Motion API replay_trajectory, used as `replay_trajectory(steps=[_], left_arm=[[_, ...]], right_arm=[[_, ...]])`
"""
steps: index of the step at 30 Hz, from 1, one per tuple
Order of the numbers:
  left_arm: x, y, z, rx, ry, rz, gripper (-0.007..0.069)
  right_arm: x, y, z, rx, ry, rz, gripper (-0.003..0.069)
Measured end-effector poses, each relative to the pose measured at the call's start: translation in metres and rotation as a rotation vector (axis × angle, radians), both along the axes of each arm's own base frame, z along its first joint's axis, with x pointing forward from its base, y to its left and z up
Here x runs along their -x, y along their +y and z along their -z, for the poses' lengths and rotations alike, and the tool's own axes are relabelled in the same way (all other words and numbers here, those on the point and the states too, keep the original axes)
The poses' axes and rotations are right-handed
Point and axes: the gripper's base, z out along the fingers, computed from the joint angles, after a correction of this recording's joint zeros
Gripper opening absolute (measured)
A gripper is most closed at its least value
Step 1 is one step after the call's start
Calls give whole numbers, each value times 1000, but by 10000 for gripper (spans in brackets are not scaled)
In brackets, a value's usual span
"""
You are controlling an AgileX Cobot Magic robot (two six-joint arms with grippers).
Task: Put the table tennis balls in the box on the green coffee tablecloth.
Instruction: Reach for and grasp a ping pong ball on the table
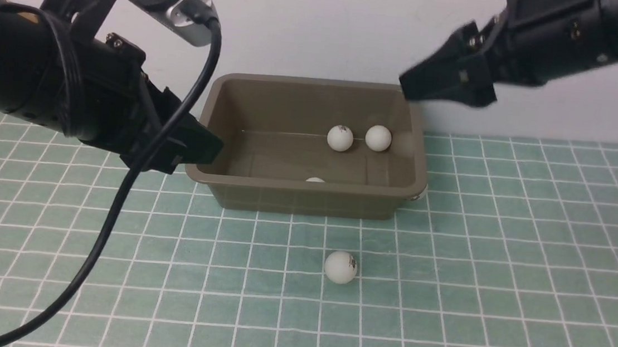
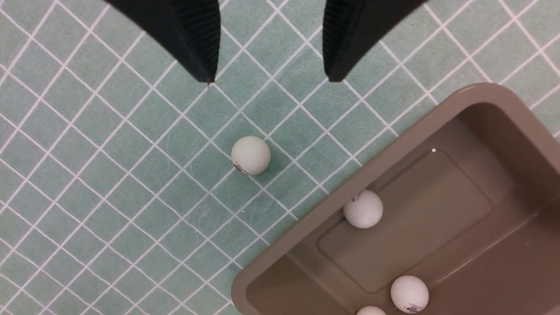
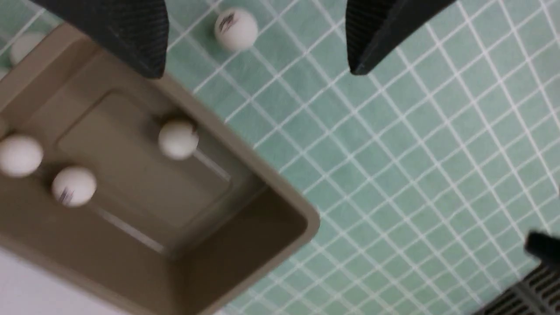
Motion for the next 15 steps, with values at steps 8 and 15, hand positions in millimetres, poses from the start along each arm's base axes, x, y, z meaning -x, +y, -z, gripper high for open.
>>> replay_trajectory(steps=[8, 15], left_arm=[[-1, 4, 2, -62, -19, -2, 300], [1, 16, 2, -191, -39, -53, 300]], right_arm=[[25, 32, 101, 94, 113, 8, 489], [22, 62, 152, 162, 135, -26, 489]])
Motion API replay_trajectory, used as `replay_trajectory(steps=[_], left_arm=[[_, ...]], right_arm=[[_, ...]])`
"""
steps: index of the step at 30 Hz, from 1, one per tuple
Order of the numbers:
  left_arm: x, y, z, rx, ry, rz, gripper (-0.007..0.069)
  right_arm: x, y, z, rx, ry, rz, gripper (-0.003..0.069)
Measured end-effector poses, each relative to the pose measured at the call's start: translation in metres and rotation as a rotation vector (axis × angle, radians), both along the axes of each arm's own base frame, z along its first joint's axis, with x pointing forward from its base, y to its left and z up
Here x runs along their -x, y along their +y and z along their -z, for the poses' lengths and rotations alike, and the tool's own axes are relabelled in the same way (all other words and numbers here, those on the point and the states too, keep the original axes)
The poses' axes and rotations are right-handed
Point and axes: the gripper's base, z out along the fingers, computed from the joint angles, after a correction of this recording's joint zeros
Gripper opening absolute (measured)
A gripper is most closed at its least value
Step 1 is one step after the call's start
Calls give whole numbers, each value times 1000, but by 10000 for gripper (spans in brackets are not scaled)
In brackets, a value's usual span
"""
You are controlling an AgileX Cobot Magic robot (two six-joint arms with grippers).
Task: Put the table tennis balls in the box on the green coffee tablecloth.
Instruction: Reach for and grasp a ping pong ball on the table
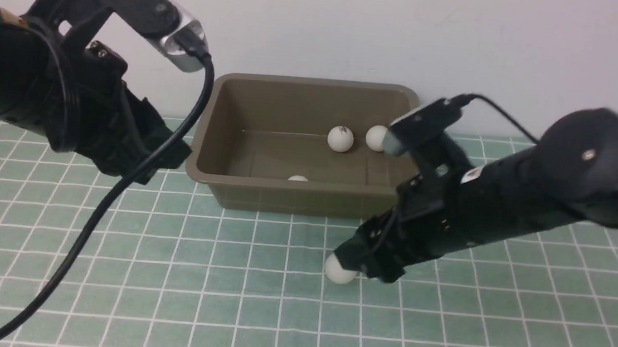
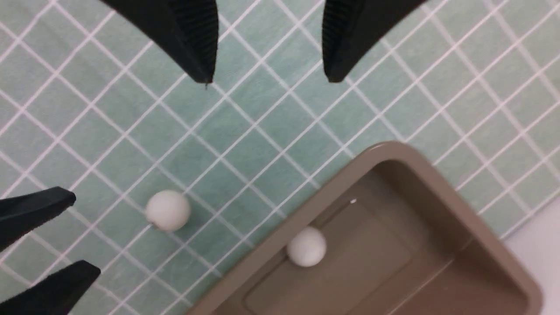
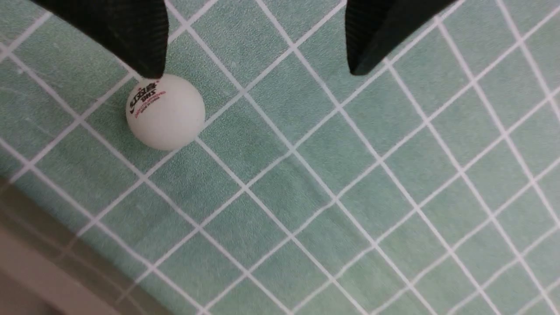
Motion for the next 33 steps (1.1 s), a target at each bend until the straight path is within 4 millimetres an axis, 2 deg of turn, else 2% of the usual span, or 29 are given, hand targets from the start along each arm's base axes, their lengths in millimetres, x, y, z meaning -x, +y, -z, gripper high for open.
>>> replay_trajectory(steps=[5, 9, 24, 28, 33], left_arm=[[17, 6, -17, -5, -74, -13, 300], [22, 7, -22, 0, -96, -13, 300], [24, 6, -24, 14, -99, -14, 300], [24, 6, -24, 15, -99, -14, 300], [24, 6, -24, 18, -99, -14, 300]], right_arm=[[-12, 5, 26, 22, 16, 42, 489], [-16, 6, 37, 30, 24, 60, 489], [-28, 7, 56, 42, 0, 118, 489], [-31, 9, 68, 55, 15, 121, 489], [-33, 10, 74, 45, 11, 126, 489]])
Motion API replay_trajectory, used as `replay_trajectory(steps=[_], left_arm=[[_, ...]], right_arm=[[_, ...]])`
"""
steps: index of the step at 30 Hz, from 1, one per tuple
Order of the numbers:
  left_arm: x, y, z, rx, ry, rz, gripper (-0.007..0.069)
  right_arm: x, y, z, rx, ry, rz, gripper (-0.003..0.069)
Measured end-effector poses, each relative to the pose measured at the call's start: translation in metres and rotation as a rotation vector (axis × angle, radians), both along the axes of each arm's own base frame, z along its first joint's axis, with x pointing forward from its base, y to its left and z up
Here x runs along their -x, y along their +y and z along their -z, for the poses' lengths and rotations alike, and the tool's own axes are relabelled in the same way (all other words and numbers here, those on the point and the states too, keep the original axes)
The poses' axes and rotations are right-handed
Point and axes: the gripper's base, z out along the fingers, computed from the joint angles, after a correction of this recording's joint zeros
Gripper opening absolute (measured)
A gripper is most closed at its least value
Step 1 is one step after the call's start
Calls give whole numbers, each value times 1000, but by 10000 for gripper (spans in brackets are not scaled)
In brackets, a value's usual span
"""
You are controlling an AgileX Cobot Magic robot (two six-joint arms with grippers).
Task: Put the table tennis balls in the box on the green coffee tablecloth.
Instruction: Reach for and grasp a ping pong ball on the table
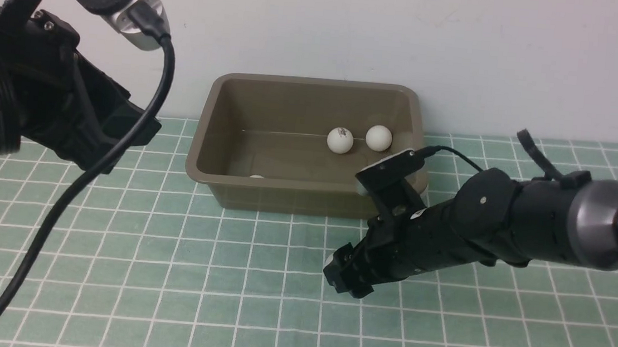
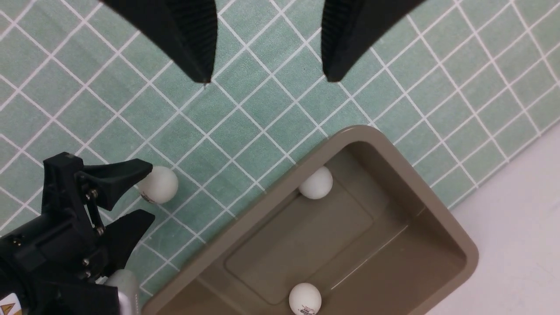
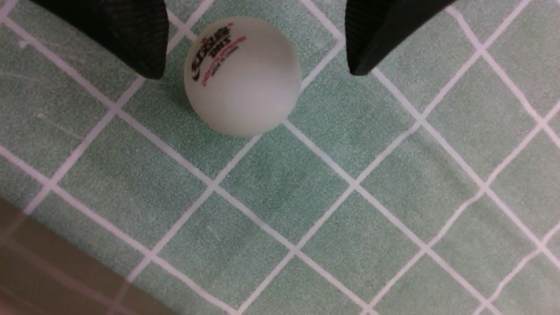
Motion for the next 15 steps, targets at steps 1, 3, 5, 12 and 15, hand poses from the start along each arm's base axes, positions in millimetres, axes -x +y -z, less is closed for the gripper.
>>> replay_trajectory(steps=[1, 3, 5, 12, 15], left_arm=[[0, 0, 0, 0, 0, 0, 300], [0, 0, 0, 0, 0, 0, 300], [0, 0, 0, 0, 0, 0, 300], [0, 0, 0, 1, 0, 0, 300], [0, 0, 0, 1, 0, 0, 300]], right_arm=[[0, 1, 1, -2, 1, -2, 489], [-1, 1, 3, -7, 1, -2, 487], [-2, 2, 5, -9, 0, -1, 486], [-5, 5, 20, -24, 28, 16, 481], [-5, 5, 22, -28, 35, 21, 459]])
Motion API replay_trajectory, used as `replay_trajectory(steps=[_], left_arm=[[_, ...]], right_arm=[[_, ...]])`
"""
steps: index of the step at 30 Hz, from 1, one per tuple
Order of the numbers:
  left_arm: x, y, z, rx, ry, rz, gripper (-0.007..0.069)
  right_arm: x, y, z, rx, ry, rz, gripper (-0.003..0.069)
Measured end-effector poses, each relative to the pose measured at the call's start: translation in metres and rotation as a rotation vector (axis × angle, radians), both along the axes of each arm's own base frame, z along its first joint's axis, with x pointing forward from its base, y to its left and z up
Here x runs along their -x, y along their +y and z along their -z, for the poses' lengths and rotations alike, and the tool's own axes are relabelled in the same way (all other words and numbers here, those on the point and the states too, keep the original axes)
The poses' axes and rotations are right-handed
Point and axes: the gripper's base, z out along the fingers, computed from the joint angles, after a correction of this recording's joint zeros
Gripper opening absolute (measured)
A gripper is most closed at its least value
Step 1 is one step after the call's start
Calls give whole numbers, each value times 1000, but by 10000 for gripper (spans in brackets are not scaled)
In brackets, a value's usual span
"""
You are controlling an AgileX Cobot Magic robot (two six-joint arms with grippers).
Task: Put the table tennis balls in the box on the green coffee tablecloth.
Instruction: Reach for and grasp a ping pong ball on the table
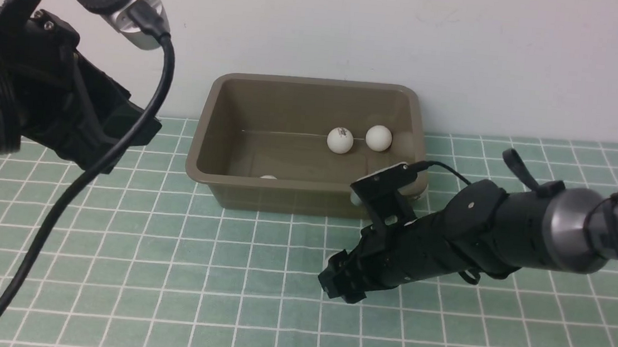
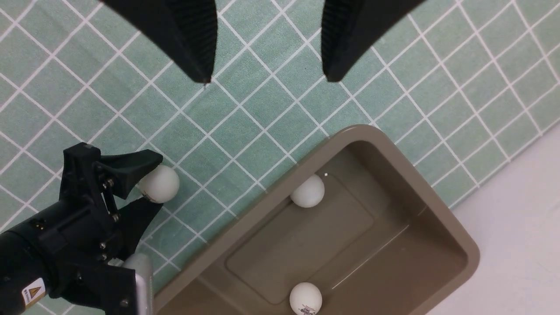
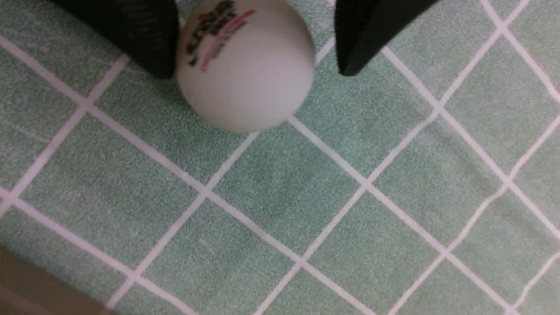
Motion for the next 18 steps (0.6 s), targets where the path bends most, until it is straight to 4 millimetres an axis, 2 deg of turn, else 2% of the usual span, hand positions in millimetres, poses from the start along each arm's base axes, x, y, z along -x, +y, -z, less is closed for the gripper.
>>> replay_trajectory(steps=[4, 8, 10, 11, 14, 18], left_arm=[[0, 0, 0, 0, 0, 0, 300], [0, 0, 0, 0, 0, 0, 300], [0, 0, 0, 0, 0, 0, 300], [0, 0, 0, 0, 0, 0, 300], [0, 0, 0, 1, 0, 0, 300], [0, 0, 0, 2, 0, 0, 300]], right_arm=[[0, 0, 0, -1, -1, 3, 345], [1, 0, -3, 2, -7, -13, 353], [8, -1, -30, -15, -46, -81, 353], [8, -1, -33, -17, -49, -86, 353], [20, -3, -71, -55, -105, -144, 353], [26, -9, -112, -93, -226, -141, 353]])
